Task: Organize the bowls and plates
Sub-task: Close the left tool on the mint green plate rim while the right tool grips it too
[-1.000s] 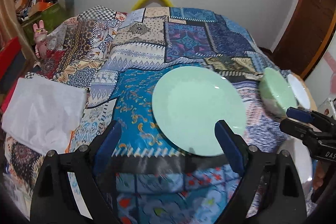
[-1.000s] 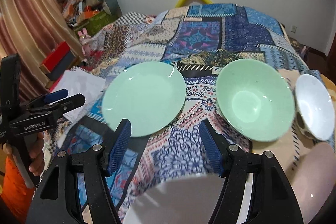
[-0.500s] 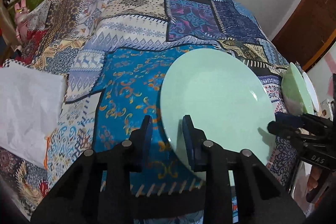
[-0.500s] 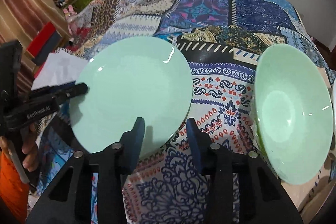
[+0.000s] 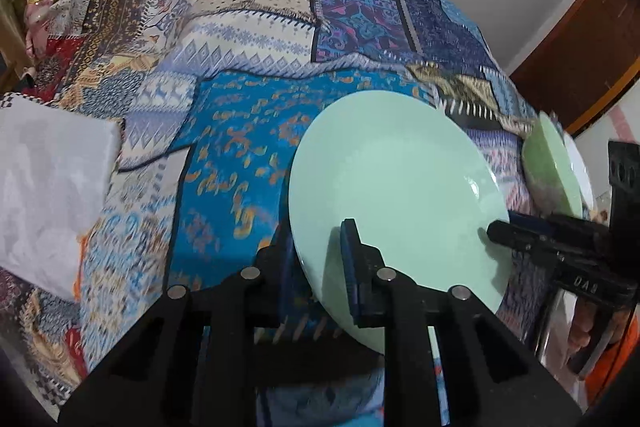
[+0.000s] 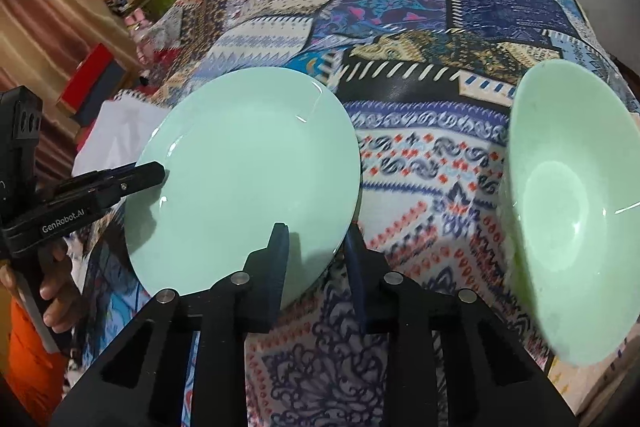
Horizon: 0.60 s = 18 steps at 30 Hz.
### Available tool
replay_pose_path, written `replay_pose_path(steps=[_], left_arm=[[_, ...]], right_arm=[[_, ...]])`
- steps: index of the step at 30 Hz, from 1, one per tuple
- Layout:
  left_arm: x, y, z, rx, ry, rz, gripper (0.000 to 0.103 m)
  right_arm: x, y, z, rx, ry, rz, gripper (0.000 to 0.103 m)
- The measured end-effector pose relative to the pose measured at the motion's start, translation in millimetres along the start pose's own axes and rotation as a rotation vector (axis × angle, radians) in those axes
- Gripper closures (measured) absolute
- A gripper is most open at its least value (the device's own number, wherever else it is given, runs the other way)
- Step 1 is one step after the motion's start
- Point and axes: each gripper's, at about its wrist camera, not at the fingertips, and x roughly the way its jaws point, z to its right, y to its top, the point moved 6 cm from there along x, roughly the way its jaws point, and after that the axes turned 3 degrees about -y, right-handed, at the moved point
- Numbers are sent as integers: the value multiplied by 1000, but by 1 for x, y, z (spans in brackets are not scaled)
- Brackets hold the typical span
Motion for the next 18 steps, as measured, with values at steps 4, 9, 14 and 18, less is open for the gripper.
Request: replay_pose_path(steps=[4,9,14,18], left_arm=[[-14,-27,5,30,30,-20,81],[-29,-56,5,4,6,-50,81],[-36,-71,7,8,-1,-56,81],[-34,-69,7,3,-8,-61,81]], right_arm=[[-2,-10,-9,-40,12,-15,78],[-7,-26,-18,-87,34,-37,78],[-7,-31,-21,-118,45,-50,79],[1,-22,-16,-89,47,-48,80]])
